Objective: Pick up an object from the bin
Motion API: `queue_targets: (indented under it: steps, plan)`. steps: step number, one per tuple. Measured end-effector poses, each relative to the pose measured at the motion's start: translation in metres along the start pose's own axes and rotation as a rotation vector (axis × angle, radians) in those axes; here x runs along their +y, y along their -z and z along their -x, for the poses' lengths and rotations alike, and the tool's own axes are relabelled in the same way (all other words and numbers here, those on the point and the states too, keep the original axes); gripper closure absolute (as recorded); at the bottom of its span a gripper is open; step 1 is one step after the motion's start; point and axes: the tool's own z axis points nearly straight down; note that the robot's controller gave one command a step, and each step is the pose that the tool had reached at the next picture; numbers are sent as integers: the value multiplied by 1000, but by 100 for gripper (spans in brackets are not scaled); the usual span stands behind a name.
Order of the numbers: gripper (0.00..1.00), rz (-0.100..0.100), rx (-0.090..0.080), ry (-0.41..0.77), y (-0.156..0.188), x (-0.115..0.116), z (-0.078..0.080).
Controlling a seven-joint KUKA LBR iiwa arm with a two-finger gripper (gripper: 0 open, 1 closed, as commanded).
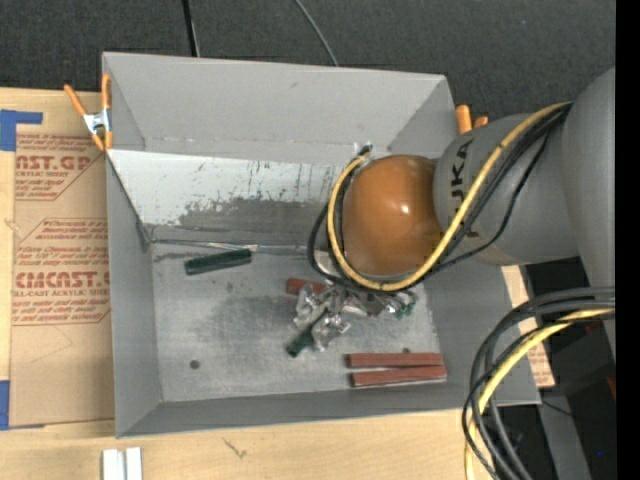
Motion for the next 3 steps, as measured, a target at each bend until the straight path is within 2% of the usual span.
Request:
queue_targets:
  steps: [1,2,3]
  plan:
    - [100,-1,2,51,118,-24,-11]
    - [100,-1,2,51,118,-24,-11]
    - [100,-1,2,525,217,-82,-34]
